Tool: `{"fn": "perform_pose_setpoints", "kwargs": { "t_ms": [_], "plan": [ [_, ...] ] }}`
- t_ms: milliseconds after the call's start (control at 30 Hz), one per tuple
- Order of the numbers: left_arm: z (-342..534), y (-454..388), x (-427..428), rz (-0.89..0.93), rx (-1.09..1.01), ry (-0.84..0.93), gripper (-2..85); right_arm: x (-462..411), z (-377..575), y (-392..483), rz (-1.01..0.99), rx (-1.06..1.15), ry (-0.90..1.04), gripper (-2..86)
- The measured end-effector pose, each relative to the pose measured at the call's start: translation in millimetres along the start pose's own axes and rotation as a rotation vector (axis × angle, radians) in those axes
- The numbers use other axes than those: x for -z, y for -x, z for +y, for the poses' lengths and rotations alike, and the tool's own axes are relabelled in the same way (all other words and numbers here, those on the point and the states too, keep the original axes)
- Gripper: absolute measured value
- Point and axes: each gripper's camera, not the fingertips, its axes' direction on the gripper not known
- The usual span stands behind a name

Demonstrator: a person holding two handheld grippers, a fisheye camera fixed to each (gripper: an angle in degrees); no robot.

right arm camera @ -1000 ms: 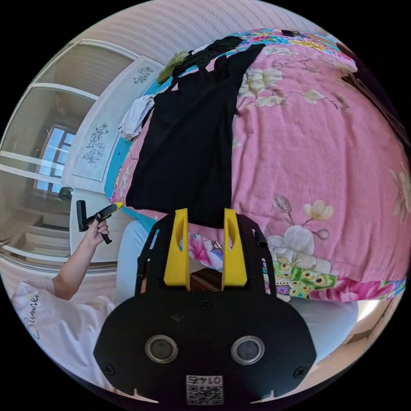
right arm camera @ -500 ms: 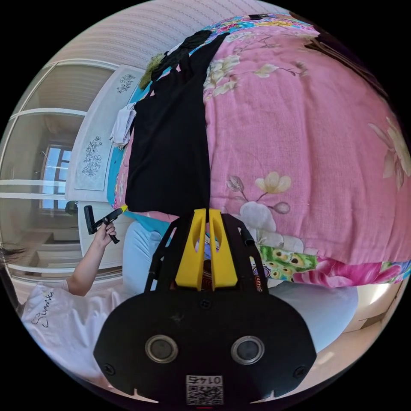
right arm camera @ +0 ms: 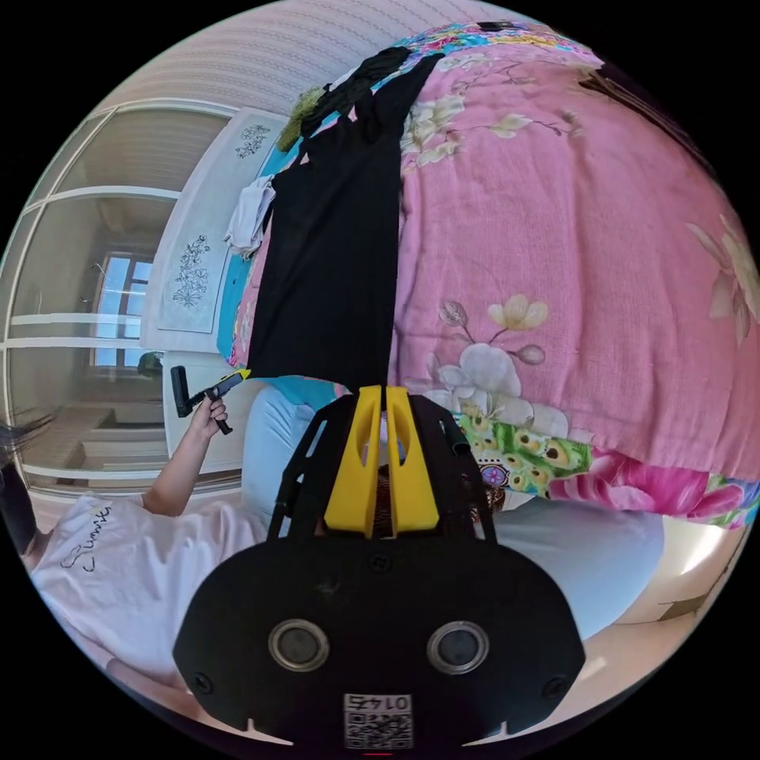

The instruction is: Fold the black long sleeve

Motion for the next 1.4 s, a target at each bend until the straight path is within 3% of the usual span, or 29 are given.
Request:
{"fn": "perform_pose_setpoints", "kwargs": {
  "t_ms": [267,433,733,1000,1167,1400],
  "plan": [
    [39,17,-1,-0.039,0.034,0.034,-0.9,-39,39,8,0.041,0.014,0.158,0.2],
    [36,20,-22,0.051,0.098,0.015,-0.3,-45,41,4,0.001,-0.046,0.113,0.6],
    [51,6,-14,-0.093,0.07,-0.026,2.9,-37,52,13,0.131,-0.018,0.102,2.9],
    [-1,-79,-47,-0.107,-0.191,-0.038,4.9,-52,35,50,0.16,0.081,0.033,7.0],
    [-43,-140,-89,-0.055,-0.337,-0.021,5.2,-81,25,48,0.213,0.077,0.125,1.6],
    [-62,-226,-172,-0.045,-0.491,0.09,6.0,-56,58,32,0.243,0.046,0.094,-0.1]
  ]
}}
